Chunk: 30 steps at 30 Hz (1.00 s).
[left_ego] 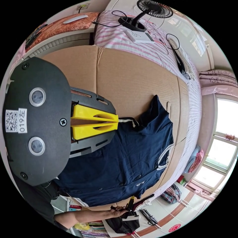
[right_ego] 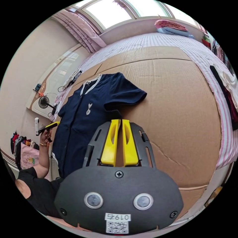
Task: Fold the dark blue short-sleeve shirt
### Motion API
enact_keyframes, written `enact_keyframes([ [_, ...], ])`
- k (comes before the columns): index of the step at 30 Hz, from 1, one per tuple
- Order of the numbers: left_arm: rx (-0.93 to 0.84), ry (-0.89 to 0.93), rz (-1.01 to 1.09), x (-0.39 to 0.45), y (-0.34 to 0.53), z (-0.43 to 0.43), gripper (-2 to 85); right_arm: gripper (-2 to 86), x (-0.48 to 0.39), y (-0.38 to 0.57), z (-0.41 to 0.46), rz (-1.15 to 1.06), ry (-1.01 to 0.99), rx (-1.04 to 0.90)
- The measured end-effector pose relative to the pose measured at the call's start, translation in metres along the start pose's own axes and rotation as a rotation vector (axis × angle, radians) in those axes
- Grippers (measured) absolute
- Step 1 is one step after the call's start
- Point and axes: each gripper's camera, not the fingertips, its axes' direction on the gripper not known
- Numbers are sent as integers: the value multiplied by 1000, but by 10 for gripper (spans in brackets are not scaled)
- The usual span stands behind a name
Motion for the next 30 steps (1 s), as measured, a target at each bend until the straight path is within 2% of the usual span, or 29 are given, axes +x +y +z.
enact_keyframes([
  [5,27,12,14,0,7,-9,10,-3,-67,63,-18,-18,81,130],
  [10,234,-120,12,10,38,-52,10,-6,-203,153,-8,-229,237,245],
  [12,326,-190,42,25,60,-67,11,-7,-268,199,20,-325,314,275],
  [14,355,-213,60,34,74,-70,11,-7,-310,225,47,-371,306,280],
  [18,285,-195,126,40,83,-58,12,-9,-397,252,112,-482,187,179],
  [24,155,-118,151,19,55,-37,13,-9,-505,250,183,-603,141,194],
  [30,176,-114,153,-1,33,-34,11,-10,-598,245,247,-723,121,196],
])
